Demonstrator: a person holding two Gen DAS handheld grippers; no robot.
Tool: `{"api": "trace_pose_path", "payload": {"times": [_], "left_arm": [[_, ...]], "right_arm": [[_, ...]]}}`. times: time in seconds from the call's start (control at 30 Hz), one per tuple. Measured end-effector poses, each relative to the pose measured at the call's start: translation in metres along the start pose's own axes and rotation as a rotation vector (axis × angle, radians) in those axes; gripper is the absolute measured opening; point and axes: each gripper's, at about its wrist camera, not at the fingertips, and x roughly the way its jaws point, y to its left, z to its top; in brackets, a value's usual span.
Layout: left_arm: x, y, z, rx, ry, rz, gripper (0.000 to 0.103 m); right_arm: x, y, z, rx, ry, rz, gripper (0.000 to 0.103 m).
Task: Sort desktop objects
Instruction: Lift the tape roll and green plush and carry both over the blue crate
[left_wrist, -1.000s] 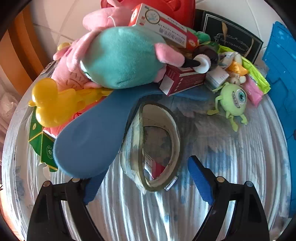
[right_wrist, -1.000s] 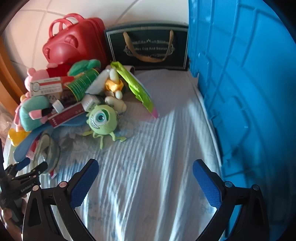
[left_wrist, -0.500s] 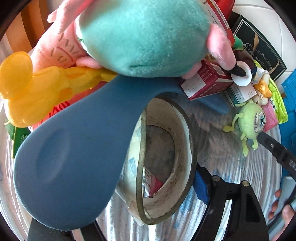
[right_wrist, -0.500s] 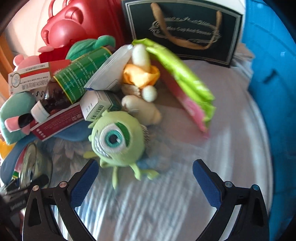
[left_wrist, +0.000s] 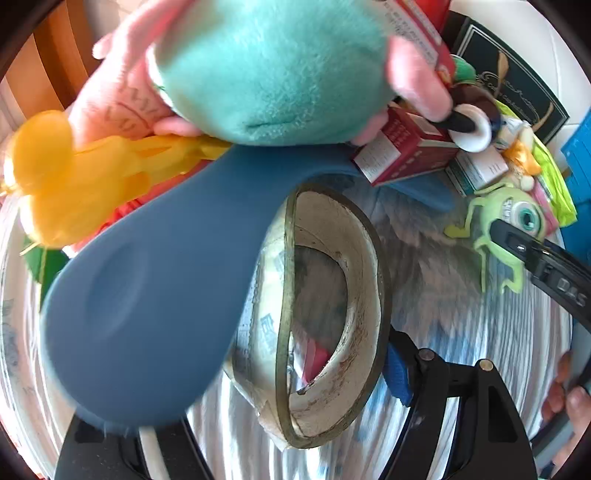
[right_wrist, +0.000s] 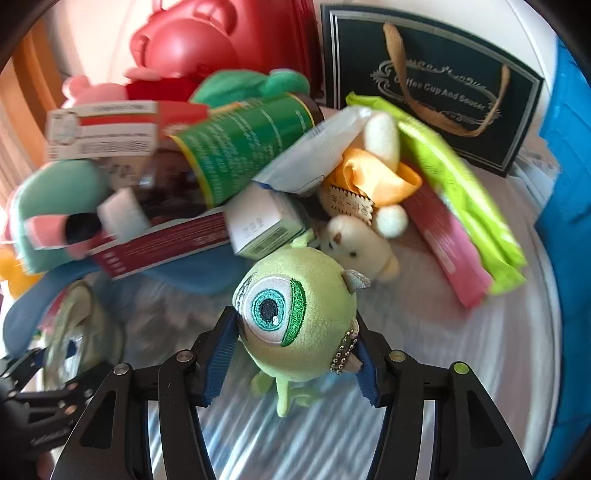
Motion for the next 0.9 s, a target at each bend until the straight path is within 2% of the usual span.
{"api": "trace_pose_path", "payload": {"times": [0.27,0.37,0.47,0.63,0.8,0.9], "left_arm": [[-0.060,-0.006,-0.041,0.040,-0.038,-0.056,0.075],[-0.097,0.003,-0.048,0.066,-0.101,-0.094,0.075],[-0.149,0.006,-0.068,0.115,-0.202,-0.091,0.075],[-0.223,-0.021,-0.087,0.192,-0.362,-0.106,0.075],[-0.287,-0.067,-0.092,0.271,-0.481,-0.166,0.075],[-0.317,-0.103,-0.097,0.308,-0.527,-0.232,0.075]], "right_arm": [[-0.105,0.012,-0.038,0.005,-0.093,0.001,0.057],[-0.154,0.023,-0.053,0.003,-0.170,-0.010,0.057],[-0.206,0.031,-0.066,0.005,-0.257,-0.030,0.057],[-0.302,0.036,-0.095,0.017,-0.422,-0.061,0.057],[-0.382,0.025,-0.124,0.056,-0.560,-0.091,0.057],[-0.427,0.004,-0.139,0.092,-0.630,-0.119,0.057]]}}
